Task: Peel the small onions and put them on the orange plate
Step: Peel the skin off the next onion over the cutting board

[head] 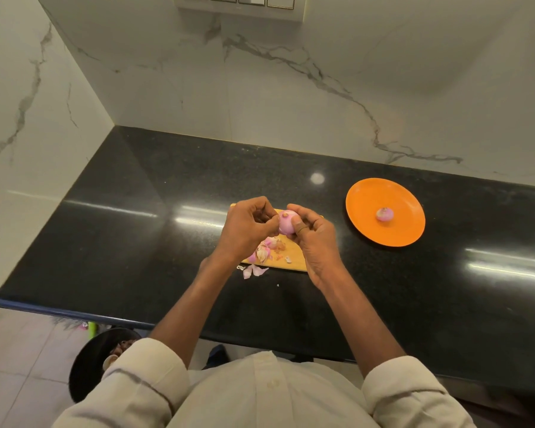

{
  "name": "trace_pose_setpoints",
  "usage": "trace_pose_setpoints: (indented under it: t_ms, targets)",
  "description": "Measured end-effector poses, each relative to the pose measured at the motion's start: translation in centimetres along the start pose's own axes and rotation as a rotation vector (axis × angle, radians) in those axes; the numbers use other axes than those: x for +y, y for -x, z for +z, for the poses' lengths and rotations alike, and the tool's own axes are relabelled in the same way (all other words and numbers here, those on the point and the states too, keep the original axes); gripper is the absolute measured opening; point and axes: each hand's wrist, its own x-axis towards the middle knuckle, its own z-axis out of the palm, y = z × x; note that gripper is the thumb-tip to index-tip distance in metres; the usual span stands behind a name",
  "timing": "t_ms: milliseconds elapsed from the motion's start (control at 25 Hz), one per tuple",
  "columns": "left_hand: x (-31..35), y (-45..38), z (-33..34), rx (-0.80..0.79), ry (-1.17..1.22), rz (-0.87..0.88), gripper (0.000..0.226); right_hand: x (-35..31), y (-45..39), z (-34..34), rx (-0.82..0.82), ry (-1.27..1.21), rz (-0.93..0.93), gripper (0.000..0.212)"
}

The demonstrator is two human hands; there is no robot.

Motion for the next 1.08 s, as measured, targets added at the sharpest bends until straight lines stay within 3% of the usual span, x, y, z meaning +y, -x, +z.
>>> trace_pose_setpoints:
  t_ms: [160,360,560,800,920,1080]
  targets:
    - [0.1,0.0,1.0,0.128,-0.077,-0.018,0.013,0.1,0.1,0.3,-0.011,-0.023,-0.023,0.029]
    - [0.6,0.6,1.8,0.232,0.123,-0.152,0.013,-0.1,0.4,0.6,-0.046,-0.179,0.017,0.030]
    - [0.1,0.4,1.1,0.190,0.264,-0.231,0.010,0.1,0.3,0.5,-0.061,-0.222,0.024,0.031]
    - [0.0,0.3,0.9,0.116,0.657,-0.458,0.009,0.0,-0.4,0.1,-0.058,-0.158,-0.006,0.030]
    - [-0.1,0.3,0.6,0.046,0.629,-0.407,0.020,0.3,-0.5,0.0,-0.027,-0.138,-0.011,0.031]
    - [0.2,0.0,0.7,0.064,0.369,-0.212,0.020,-0.1,-0.5,0.1,-0.027,-0.137,-0.012,0.032]
